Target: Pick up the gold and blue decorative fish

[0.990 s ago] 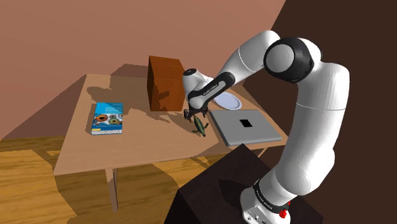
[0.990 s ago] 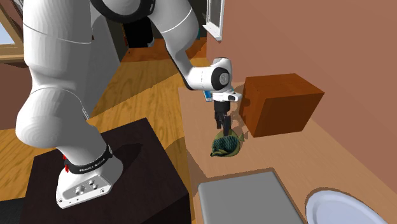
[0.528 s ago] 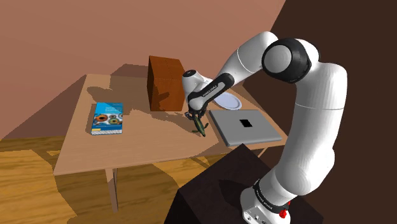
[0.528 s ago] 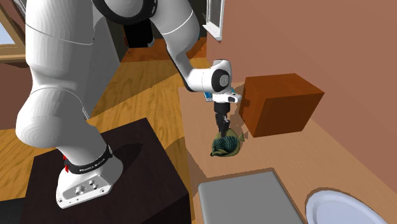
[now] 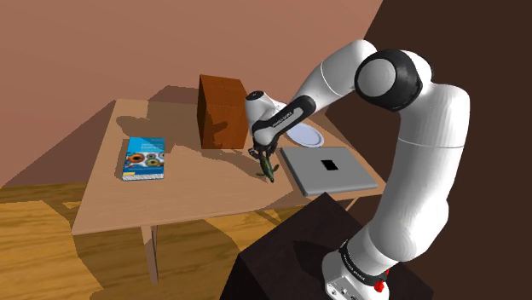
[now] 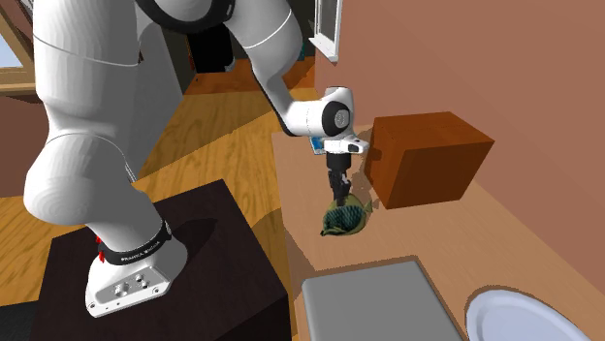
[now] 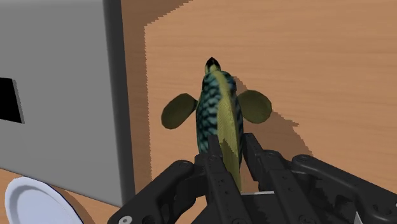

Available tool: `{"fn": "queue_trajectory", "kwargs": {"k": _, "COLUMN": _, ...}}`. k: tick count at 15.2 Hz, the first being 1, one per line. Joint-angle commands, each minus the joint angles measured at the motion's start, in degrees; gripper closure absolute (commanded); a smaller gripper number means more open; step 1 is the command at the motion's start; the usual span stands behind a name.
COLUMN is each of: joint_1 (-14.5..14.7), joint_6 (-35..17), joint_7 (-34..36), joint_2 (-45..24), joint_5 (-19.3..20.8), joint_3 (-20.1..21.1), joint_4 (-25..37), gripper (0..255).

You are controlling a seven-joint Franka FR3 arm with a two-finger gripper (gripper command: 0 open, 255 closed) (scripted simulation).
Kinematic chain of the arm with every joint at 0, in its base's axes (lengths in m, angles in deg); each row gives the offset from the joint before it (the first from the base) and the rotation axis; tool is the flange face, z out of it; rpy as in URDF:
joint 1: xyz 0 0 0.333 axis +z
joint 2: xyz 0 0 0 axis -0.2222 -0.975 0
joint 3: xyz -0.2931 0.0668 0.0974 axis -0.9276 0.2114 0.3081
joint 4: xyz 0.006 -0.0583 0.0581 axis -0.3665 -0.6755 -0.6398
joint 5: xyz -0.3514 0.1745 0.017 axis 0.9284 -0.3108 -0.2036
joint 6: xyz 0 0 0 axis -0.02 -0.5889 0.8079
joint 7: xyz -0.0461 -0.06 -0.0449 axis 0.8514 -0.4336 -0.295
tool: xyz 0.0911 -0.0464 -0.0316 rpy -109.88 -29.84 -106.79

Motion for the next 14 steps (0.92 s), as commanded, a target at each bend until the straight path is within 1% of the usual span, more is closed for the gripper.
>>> {"fn": "queue_trajectory", "kwargs": {"k": 1, "joint_1": -0.1, "joint_6": 1.0, "joint_7": -0.6, "joint_2": 1.2, "joint_5": -0.5, "joint_3": 0.2, "joint_4": -0.2, "gripper": 255}}
{"fn": "queue_trajectory", "kwargs": {"k": 12, "joint_1": -0.6, "joint_6": 6.8, "joint_7": -4.1, "joint_2": 8.0, "joint_5": -3.3, "joint_3": 1.4, "joint_4": -0.6, "gripper": 255}}
{"fn": "queue_trajectory", "kwargs": {"k": 14, "joint_1": -0.6, "joint_6": 6.9, "joint_7": -4.2, "joint_2": 8.1, "joint_5": -3.4, "joint_3": 1.4, "joint_4": -0.6, "gripper": 255}}
